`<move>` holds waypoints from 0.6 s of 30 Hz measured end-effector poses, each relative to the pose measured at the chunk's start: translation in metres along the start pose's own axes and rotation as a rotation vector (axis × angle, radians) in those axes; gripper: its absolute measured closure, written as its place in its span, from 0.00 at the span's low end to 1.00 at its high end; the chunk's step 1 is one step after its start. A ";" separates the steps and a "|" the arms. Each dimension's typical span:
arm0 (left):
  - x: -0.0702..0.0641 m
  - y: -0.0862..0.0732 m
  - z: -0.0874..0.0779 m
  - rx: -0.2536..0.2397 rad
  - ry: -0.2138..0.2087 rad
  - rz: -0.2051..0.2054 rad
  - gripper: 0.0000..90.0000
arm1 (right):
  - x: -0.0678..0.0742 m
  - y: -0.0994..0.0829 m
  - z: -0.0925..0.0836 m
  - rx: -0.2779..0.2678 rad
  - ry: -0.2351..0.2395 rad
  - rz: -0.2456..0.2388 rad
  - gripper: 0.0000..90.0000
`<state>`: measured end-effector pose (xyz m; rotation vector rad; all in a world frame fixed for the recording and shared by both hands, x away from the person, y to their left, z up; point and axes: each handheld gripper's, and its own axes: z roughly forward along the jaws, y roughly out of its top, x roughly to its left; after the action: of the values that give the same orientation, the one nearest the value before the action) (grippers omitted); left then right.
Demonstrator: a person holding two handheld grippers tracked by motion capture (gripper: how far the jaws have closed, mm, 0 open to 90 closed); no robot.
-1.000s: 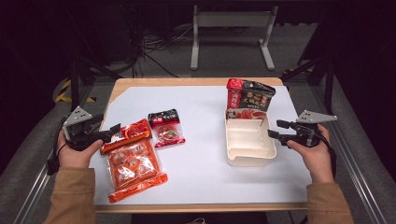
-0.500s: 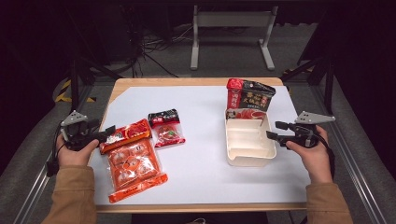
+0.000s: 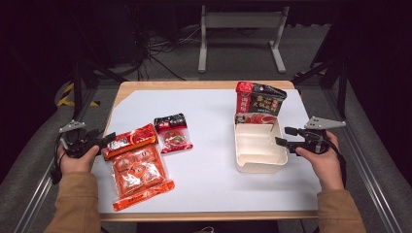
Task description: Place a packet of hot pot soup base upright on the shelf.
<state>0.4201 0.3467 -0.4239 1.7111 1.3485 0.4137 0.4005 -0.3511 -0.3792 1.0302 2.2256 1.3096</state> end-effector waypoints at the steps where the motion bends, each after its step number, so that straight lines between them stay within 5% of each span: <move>1: 0.002 -0.001 0.002 0.009 0.005 -0.007 0.21 | 0.000 0.000 0.001 0.002 -0.002 -0.001 0.41; 12: 0.007 -0.008 0.014 0.112 0.050 -0.010 0.17 | 0.001 -0.002 0.004 0.015 -0.002 0.001 0.41; 18: 0.009 -0.010 0.022 0.164 0.037 -0.015 0.16 | 0.001 -0.002 0.005 0.020 -0.003 0.000 0.41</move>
<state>0.4327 0.3453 -0.4466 1.8335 1.4549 0.3348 0.4019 -0.3482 -0.3836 1.0388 2.2407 1.2875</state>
